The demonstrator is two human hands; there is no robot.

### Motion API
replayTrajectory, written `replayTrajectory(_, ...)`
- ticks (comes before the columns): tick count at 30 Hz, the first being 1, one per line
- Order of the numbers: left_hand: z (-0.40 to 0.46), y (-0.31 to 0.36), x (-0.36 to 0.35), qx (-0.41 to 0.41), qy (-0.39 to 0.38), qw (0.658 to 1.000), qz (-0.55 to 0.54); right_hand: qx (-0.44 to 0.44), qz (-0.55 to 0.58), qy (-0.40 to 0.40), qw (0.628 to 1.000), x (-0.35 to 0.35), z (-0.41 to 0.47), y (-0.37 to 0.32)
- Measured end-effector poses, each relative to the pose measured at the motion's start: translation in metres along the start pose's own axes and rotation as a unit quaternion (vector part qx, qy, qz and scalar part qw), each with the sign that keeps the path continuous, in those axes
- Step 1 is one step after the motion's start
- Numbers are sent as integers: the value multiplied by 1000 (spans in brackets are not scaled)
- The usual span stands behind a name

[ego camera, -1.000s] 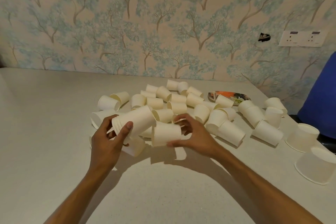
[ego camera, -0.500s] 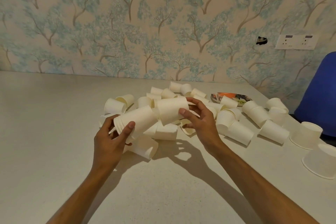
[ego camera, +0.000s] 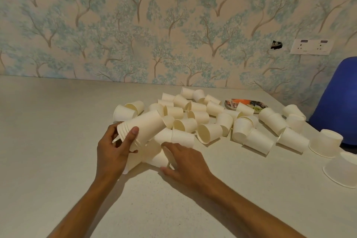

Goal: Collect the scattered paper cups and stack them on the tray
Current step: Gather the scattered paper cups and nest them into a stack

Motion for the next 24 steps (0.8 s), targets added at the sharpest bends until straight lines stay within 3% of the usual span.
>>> replayTrajectory(4,7,-3,8,1,8,1000,0,-84,149,63,983,12,7,9)
replayTrajectory(8,12,-7,13,-3,10,1000,-1,-140,343,186,910,41,17,17)
replayTrajectory(11,14,-6,12,-7,-14,1000,-10,-123,426,184,877,55,31,14)
replayTrajectory(16,13,0,6,-27,-76,997,-19,-86,414,78,903,41,57,-10)
replayTrajectory(21,22,-7,24,-29,-3,999,-14,-127,457,77,877,11,69,-26)
replayTrajectory(24,28,-11,39,-41,39,998,-10,-49,286,28,957,-8,67,-31)
Point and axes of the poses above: each hand's wrist, its own z-axis towards the middle knuckle, its own x-axis out of the back of the hand, y = z × x, the point moved 2 cm from there along z, towards the middle knuckle, and after that the axes turned 3 degrees about x, right-handed, at the moved point
